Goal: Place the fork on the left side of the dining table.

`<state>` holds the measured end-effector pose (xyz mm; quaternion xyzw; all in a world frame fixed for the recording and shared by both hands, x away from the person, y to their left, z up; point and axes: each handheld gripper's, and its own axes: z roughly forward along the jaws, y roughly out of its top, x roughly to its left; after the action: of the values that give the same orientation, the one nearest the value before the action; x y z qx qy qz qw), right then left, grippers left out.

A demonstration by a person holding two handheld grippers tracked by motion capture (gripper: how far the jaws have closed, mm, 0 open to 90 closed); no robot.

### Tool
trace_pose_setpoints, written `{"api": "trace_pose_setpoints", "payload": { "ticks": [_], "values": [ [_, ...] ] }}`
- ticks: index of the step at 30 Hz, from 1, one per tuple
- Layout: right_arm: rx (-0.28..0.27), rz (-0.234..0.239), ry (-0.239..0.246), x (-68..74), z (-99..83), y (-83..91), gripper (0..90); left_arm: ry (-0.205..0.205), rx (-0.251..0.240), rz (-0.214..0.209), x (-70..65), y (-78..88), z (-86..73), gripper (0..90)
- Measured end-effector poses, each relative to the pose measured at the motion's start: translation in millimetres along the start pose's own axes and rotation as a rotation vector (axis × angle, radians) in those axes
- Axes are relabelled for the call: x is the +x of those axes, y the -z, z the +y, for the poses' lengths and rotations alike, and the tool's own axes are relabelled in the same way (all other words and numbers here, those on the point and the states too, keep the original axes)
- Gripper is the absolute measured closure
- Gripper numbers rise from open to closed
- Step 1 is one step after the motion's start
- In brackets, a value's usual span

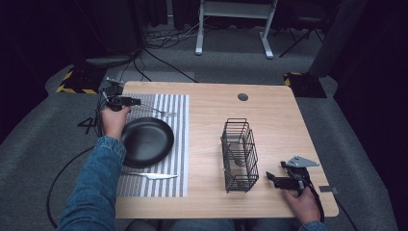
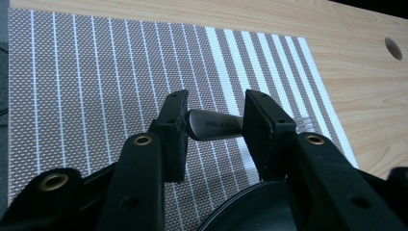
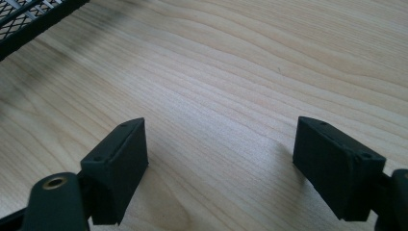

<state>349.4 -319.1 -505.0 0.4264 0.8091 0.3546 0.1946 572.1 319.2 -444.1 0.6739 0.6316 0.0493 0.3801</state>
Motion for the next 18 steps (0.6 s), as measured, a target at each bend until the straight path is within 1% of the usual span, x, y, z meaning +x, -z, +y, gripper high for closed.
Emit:
{"api": "trace_pose_setpoints", "payload": {
  "ticks": [2, 3, 8, 10, 11, 15, 18],
  "values": [
    [0.000, 0.000, 0.000, 0.0, 0.0, 0.0, 19.6, 0.003, 0.000, 0.000, 0.9, -0.5, -0.2, 61.3],
    [0.000, 0.000, 0.000, 0.0, 0.0, 0.0, 19.6, 0.016, 0.003, 0.000, 3.5, -1.8, -0.7, 61.1],
    [0.000, 0.000, 0.000, 0.0, 0.0, 0.0, 19.6, 0.026, 0.001, -0.004, 6.6, -2.6, -2.3, 60.9],
    [0.001, 0.000, 0.000, 0.0, 0.0, 0.0, 19.6, 0.026, -0.003, 0.010, 7.8, -1.4, -2.2, 61.6],
    [0.000, 0.000, 0.000, 0.0, 0.0, 0.0, 19.7, 0.038, -0.009, 0.000, 9.3, -0.8, -1.7, 61.5],
    [0.001, 0.000, 0.000, 0.0, 0.0, 0.0, 19.6, 0.039, -0.009, 0.002, 10.0, -2.0, -1.5, 61.2],
    [0.000, 0.000, 0.000, 0.0, 0.0, 0.0, 19.6, 0.053, -0.002, 0.001, 11.8, -4.0, -2.4, 60.9]
  ]
}}
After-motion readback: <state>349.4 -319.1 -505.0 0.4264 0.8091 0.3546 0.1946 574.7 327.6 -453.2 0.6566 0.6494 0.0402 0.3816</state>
